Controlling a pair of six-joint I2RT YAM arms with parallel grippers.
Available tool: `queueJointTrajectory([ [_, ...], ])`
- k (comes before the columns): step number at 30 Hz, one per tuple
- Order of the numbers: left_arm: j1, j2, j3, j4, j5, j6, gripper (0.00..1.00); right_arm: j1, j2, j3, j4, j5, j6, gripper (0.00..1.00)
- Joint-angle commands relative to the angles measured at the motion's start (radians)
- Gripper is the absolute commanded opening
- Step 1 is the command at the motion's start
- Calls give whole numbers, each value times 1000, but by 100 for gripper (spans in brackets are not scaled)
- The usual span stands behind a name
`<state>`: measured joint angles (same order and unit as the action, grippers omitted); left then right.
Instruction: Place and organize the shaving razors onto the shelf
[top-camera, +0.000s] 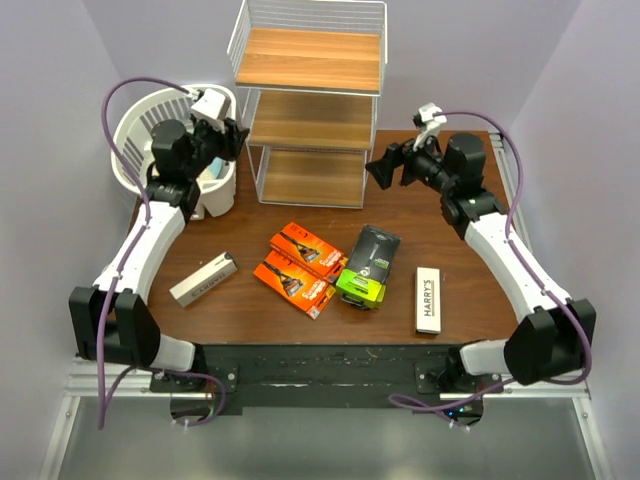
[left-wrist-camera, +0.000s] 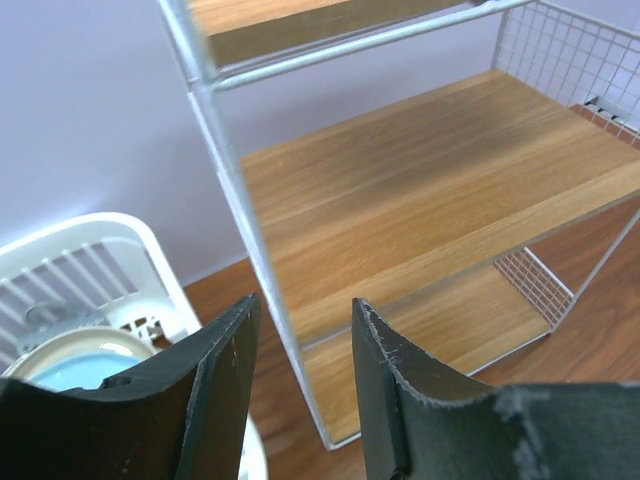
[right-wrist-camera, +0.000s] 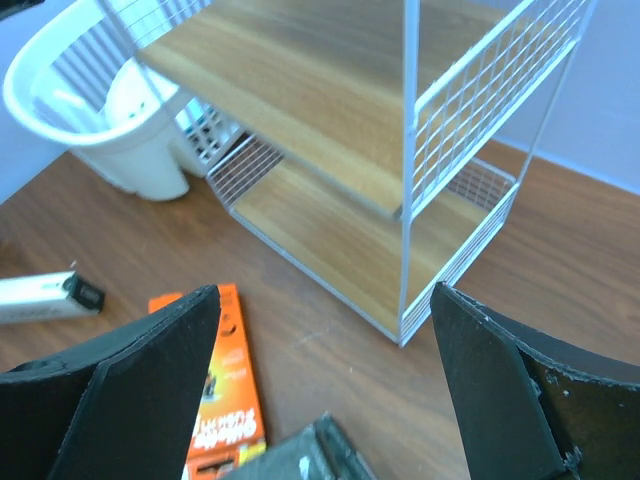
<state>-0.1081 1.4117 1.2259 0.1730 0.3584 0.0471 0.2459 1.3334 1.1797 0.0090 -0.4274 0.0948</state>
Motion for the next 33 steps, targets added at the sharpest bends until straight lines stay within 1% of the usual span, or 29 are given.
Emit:
queueJointTrajectory([
  [1,-42,47,73,71,-19,43,45,32,68,81,121,137,43,90],
  [3,-56,67,86,71,-25,57,44,36,107,100,144,215,62,90],
  [9,-94,115,113,74,-33,73,42,36,217,182,158,321,125,88],
  [12,-126,147,133,69,-39,85,40,35,276,230,161,337,132,80],
  [13,-133,154,144,69,-41,89,40,36,291,242,160,351,129,75],
  [15,-149,179,156,65,-47,94,39,33,328,274,154,357,122,70],
  [16,-153,196,167,66,-47,96,39,35,338,285,152,375,109,65],
  [17,-156,204,173,66,-47,96,39,35,357,297,151,389,103,63],
  [20,-172,231,191,68,-47,94,38,26,388,334,151,420,76,61],
  [27,-197,303,247,82,-76,94,37,-22,473,409,148,411,56,59],
  [33,-209,420,349,99,-91,112,36,-51,516,439,152,412,29,58],
])
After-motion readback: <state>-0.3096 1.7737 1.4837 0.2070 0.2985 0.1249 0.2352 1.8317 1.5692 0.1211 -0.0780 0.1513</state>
